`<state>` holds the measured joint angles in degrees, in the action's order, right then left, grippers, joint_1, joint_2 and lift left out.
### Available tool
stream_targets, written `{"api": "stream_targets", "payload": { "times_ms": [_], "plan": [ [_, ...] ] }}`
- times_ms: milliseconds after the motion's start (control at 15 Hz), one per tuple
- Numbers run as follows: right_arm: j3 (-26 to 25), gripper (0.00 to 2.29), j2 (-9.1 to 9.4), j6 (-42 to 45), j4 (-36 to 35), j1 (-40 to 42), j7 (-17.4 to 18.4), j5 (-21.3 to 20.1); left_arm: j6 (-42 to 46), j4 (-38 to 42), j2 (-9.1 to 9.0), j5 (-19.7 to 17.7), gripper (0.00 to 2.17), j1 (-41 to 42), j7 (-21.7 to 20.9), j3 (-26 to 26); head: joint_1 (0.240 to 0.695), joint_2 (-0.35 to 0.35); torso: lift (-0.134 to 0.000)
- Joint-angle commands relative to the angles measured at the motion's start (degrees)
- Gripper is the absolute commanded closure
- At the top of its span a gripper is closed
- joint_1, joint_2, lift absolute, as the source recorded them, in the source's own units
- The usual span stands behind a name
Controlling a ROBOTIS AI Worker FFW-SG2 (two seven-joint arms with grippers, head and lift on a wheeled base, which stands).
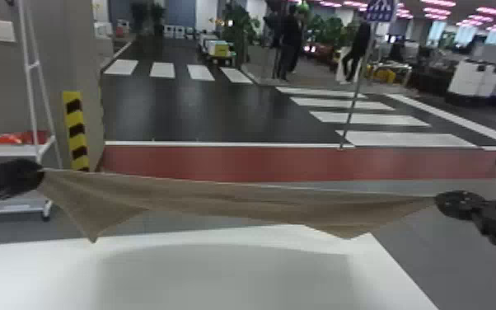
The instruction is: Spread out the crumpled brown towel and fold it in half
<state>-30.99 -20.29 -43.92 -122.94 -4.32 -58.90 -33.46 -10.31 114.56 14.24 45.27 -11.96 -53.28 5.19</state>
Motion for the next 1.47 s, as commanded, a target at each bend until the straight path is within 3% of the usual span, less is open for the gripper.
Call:
{"api": "stream_targets", "payload": {
  "times_ms": [0,67,133,267,333,467,600,800,1067,1200,1400],
  "plan": [
    [-5.31,1.66,4.82,8.28,-7.31,13.37,-0.87,3.13,5.95,7.00,0.79,-1.50,1.74,13.80,0.02,5.79,0.453,-0.261,-0.125],
    [-6.54,1.66,6.58,11.79,-8.98,17.59,-1.31,4.19,8.94,9.19,1.41,-2.20,1.74,19.43,0.20,7.99,0.501,-0.259,-0.125],
    [-7.59,1.66,7.99,16.72,-10.03,22.60,-1.57,5.33,11.40,10.07,1.93,-2.82,1.74,24.18,0.46,9.75,0.587,-0.251,-0.125],
    [-8.03,1.66,10.36,24.28,-11.00,29.63,-3.15,5.95,18.25,10.42,1.93,-3.52,1.74,31.91,-0.42,13.79,0.676,-0.239,-0.125],
    [-8.38,1.67,11.15,27.97,-11.09,32.27,-4.56,5.95,20.54,10.86,1.93,-3.87,1.73,35.34,-1.74,15.81,0.695,-0.232,-0.125],
    [-9.53,1.75,11.85,32.54,-10.91,36.31,-8.08,6.82,24.76,11.83,2.46,-4.05,1.74,41.23,-5.69,19.77,0.695,-0.212,-0.125],
    [-10.23,1.75,11.68,34.29,-9.42,36.93,-8.69,7.09,26.34,12.62,3.96,-4.13,1.73,43.78,-9.38,21.97,0.695,-0.182,-0.125],
    [-11.72,1.75,11.15,34.12,-6.69,32.44,-9.22,6.30,26.16,16.40,4.13,-4.66,1.74,43.60,-15.80,23.72,0.695,-0.173,-0.125],
    [-12.34,1.75,8.95,33.06,-3.18,28.14,-10.45,4.80,23.70,19.48,5.19,-3.96,1.74,40.26,-30.21,23.64,0.695,-0.215,-0.125],
    [-12.07,1.75,8.34,32.89,-2.12,27.26,-10.45,4.01,23.53,19.39,6.77,-2.90,1.74,39.56,-32.67,23.28,0.695,-0.235,-0.125],
    [-8.91,1.75,8.16,31.13,0.25,22.69,-10.54,-0.21,19.13,15.96,7.56,0.70,1.73,31.47,-34.26,16.96,0.695,-0.237,-0.125]
  ]
}}
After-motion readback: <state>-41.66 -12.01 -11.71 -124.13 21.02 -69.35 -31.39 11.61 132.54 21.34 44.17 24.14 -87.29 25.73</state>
